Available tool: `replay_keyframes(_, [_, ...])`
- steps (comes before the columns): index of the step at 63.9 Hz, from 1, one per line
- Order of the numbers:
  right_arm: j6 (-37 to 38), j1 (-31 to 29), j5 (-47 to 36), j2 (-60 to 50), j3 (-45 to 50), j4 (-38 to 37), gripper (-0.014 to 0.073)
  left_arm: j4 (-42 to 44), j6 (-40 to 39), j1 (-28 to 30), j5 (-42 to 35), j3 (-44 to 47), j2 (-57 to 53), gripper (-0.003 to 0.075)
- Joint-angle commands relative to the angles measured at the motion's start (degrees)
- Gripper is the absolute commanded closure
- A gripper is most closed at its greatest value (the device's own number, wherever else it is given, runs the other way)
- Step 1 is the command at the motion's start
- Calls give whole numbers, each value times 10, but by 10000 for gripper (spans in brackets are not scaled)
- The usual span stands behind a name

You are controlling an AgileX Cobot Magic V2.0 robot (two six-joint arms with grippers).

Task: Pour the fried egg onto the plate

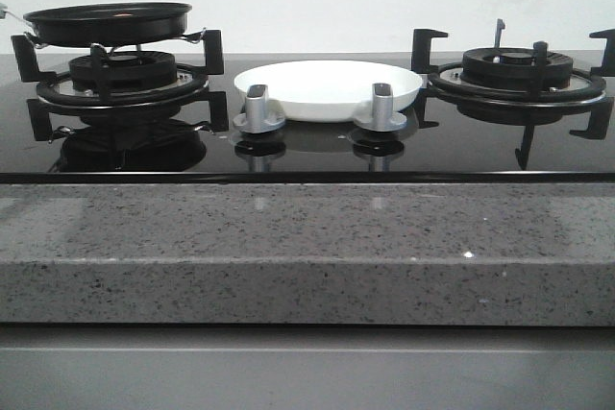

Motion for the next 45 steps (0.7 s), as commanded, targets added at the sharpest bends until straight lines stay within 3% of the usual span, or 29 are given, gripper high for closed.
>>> replay_keyframes(1, [-3,-3,-43,-11,-2,1,654,-2,-4,-4,-52,3,-10,739])
replay_keyframes(31, [-3,-3,-48,-11,-5,1,654,-23,-8,-4,-86,-3,-10,740])
replay_keyframes(35, [-3,-3,-31,-11,-18,1,654,-59,-8,-4,-83,-26,-8,740])
replay_keyframes(45, [-3,-3,36,-2,-89,-3,654,-48,-8,-3,-41,-109,27,740])
